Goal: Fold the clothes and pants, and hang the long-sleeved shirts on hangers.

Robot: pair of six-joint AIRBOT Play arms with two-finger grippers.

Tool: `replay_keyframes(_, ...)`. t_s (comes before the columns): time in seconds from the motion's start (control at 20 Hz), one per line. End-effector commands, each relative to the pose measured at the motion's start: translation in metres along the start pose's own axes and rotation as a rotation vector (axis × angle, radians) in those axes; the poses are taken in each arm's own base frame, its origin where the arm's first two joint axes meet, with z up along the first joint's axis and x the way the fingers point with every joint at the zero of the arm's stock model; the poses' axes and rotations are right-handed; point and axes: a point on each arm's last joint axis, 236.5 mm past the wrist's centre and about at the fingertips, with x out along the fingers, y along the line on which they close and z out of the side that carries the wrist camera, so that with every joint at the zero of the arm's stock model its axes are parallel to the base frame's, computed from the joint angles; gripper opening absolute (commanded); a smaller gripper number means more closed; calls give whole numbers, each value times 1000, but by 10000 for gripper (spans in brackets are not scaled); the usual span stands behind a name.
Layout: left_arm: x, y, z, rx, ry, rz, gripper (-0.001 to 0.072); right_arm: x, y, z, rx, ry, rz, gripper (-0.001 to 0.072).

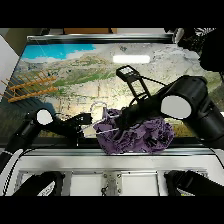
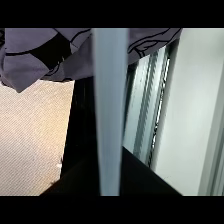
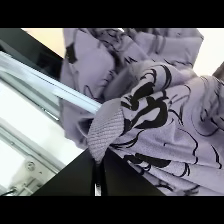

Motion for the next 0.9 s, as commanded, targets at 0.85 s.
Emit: replay_keyframes(0.85,0,-1,18,5,-75,-5,17,22,45,24,-27,-51,121,26)
